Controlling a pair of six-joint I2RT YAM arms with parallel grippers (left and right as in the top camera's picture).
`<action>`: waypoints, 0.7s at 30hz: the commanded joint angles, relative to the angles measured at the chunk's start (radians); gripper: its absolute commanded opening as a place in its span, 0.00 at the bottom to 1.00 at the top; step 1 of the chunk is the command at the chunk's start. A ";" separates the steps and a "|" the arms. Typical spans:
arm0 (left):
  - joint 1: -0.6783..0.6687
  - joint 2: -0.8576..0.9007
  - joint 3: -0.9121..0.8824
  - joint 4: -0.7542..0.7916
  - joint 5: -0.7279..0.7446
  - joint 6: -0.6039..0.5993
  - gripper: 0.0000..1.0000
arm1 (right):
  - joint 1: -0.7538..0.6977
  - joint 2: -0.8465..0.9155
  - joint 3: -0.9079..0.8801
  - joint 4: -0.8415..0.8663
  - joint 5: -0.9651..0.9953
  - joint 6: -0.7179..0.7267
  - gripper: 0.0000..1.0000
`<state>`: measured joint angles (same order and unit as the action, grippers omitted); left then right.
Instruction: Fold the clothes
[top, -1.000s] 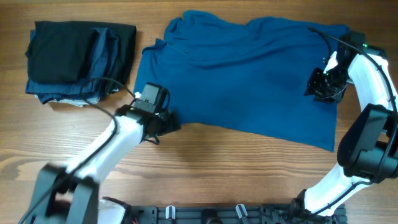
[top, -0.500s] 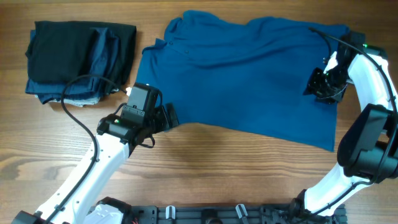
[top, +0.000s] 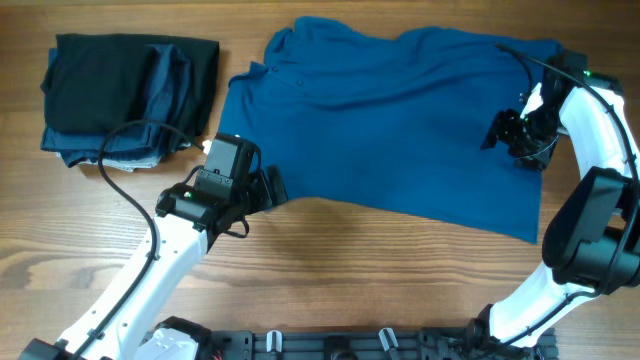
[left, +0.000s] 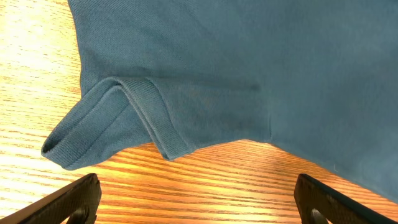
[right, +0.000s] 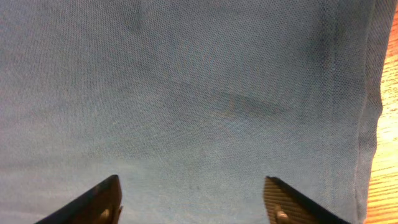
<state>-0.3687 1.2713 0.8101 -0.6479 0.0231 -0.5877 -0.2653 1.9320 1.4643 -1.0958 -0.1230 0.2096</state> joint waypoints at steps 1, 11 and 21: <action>0.000 -0.012 0.014 0.000 -0.013 0.008 1.00 | -0.002 0.018 -0.006 -0.009 0.012 -0.001 0.77; 0.000 -0.012 0.014 0.000 -0.014 0.008 1.00 | -0.002 0.018 -0.006 -0.022 0.012 -0.005 0.81; 0.000 -0.012 0.014 0.000 -0.014 0.008 1.00 | -0.002 0.018 -0.006 -0.031 0.011 -0.005 0.82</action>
<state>-0.3687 1.2713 0.8101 -0.6479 0.0231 -0.5877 -0.2653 1.9320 1.4643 -1.1206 -0.1230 0.2077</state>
